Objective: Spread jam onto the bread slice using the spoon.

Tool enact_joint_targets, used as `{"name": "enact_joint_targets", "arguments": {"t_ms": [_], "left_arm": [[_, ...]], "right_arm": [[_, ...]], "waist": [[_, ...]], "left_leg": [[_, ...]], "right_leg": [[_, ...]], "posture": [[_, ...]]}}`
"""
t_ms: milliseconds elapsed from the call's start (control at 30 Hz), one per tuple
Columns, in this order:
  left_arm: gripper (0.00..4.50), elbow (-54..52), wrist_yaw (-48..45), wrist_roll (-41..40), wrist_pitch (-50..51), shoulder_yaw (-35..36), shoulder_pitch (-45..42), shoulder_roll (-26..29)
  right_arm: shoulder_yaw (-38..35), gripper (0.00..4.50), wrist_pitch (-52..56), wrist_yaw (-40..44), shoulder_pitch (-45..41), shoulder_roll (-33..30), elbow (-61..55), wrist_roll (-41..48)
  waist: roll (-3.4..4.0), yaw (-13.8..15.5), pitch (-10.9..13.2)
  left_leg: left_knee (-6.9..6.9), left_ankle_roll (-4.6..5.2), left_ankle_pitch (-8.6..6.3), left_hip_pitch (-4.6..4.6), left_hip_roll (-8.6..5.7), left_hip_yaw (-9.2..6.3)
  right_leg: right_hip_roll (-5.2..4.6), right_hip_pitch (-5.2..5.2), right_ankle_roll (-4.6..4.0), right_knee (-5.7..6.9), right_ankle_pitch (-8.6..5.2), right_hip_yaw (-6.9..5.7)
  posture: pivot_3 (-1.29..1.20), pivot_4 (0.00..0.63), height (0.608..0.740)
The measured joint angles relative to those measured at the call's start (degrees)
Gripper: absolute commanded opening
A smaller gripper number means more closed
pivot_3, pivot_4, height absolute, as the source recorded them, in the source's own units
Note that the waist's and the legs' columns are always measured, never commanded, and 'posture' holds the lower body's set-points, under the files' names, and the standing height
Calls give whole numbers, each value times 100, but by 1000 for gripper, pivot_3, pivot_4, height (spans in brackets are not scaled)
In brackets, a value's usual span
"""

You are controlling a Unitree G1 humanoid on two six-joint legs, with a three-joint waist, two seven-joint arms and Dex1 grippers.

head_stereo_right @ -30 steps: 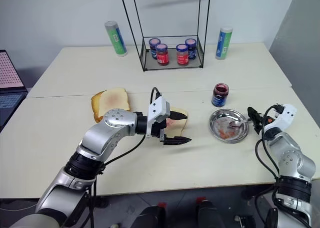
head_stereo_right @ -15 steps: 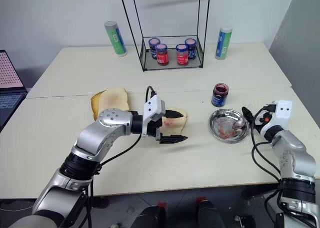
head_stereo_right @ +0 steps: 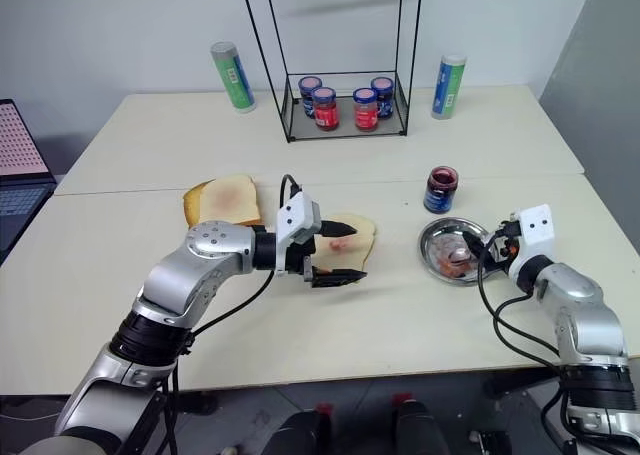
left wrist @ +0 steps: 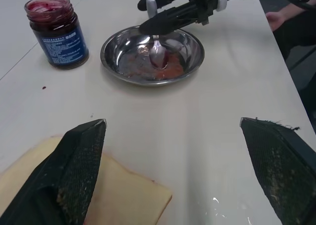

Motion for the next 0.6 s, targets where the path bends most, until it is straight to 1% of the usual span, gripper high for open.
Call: {"name": "enact_joint_targets", "arguments": {"t_ms": [167, 267, 467, 600], "left_arm": [[4500, -81, 0, -1, 4, 6, 27, 42], [4500, -111, -3, -7, 8, 59, 35, 68], [4500, -110, -5, -7, 9, 113, 35, 127], [4500, -111, -3, -8, 13, 191, 39, 209]], "right_arm": [[159, 4420, -253, 248, 66, -204, 11, -352], [267, 4420, -376, 452, 115, -457, 12, -584], [310, 4420, -542, 803, 117, -697, 12, -793], [261, 4420, -404, 939, 115, -759, -132, -722]], "waist": [[0, 0, 0], [0, 2, 0], [0, 4, 0], [0, 1, 0]], "left_leg": [[1, 0, 0, 0, 0, 0], [1, 0, 0, 0, 0, 1], [3, 0, 0, 0, 0, 0], [2, 0, 0, 1, 1, -1]], "right_leg": [[0, 0, 0, 0, 0, 0], [-1, 1, 0, 0, 0, 0], [-1, 3, 0, 0, 0, 0], [0, 3, 0, 0, 0, -1]], "posture": [[0, 150, 740], [0, 150, 740], [0, 150, 740], [0, 150, 740]]}}
